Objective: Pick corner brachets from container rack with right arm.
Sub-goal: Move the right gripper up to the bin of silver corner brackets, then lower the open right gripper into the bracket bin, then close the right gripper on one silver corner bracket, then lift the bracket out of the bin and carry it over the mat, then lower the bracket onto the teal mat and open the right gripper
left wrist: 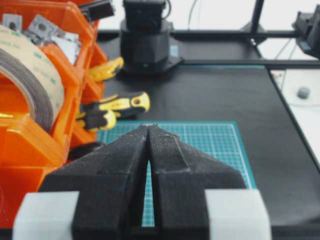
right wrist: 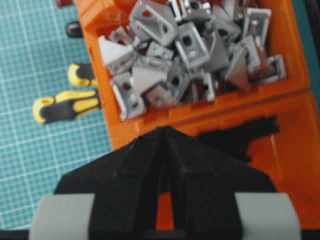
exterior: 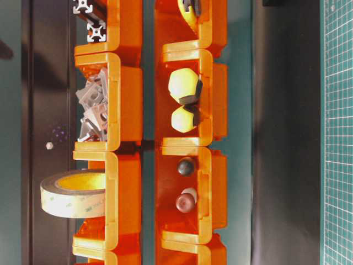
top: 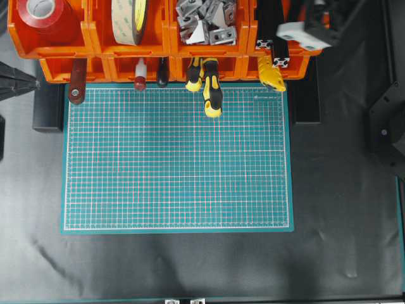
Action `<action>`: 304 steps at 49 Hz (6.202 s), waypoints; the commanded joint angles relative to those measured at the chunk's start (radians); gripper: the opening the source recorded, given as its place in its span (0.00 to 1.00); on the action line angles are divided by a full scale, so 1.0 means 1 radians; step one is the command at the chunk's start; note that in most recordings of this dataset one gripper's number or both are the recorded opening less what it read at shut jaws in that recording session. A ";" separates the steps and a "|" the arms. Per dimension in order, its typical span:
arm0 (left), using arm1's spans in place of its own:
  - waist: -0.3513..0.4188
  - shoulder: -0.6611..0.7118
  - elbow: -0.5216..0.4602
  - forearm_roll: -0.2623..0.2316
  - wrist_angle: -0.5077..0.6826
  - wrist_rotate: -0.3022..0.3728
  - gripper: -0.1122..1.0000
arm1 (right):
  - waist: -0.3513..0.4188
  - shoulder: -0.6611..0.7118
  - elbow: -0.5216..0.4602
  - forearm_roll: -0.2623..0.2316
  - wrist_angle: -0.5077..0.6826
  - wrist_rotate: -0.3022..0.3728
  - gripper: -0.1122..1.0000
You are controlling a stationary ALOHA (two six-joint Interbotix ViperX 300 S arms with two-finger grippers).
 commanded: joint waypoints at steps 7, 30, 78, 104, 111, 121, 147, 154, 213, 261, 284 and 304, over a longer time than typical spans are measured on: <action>-0.003 0.009 -0.026 0.003 -0.005 -0.003 0.10 | -0.014 0.107 -0.121 -0.003 0.063 -0.089 0.10; -0.017 0.003 -0.025 0.003 0.015 -0.003 0.10 | -0.014 0.270 -0.252 -0.037 0.144 -0.207 0.87; -0.020 0.003 -0.026 0.003 0.028 -0.011 0.10 | -0.046 0.324 -0.166 -0.069 0.146 -0.198 0.86; -0.020 -0.002 -0.023 0.003 0.043 -0.040 0.10 | -0.041 0.328 -0.153 -0.083 0.129 -0.195 0.81; -0.020 -0.002 -0.023 0.003 0.043 -0.040 0.10 | -0.038 0.328 -0.156 -0.081 0.143 -0.195 0.68; -0.021 -0.002 -0.023 0.003 0.043 -0.040 0.10 | -0.035 0.328 -0.156 -0.083 0.167 -0.193 0.57; -0.020 -0.009 -0.021 0.003 0.043 -0.040 0.10 | 0.014 0.327 -0.238 -0.126 0.222 -0.192 0.33; -0.020 -0.015 -0.021 0.003 0.044 -0.040 0.10 | 0.031 0.324 -0.253 -0.160 0.255 -0.193 0.33; -0.009 -0.034 -0.023 0.003 0.066 -0.038 0.10 | 0.218 0.133 -0.265 -0.238 0.232 -0.055 0.33; -0.014 -0.077 -0.034 0.003 0.112 -0.066 0.10 | 0.485 -0.149 0.543 -0.238 -0.465 0.495 0.33; -0.025 -0.080 -0.037 0.003 0.109 -0.084 0.10 | 0.453 -0.100 0.765 -0.219 -0.799 0.555 0.33; -0.025 -0.080 -0.035 0.003 0.107 -0.083 0.10 | 0.448 0.204 0.683 -0.221 -0.950 0.565 0.33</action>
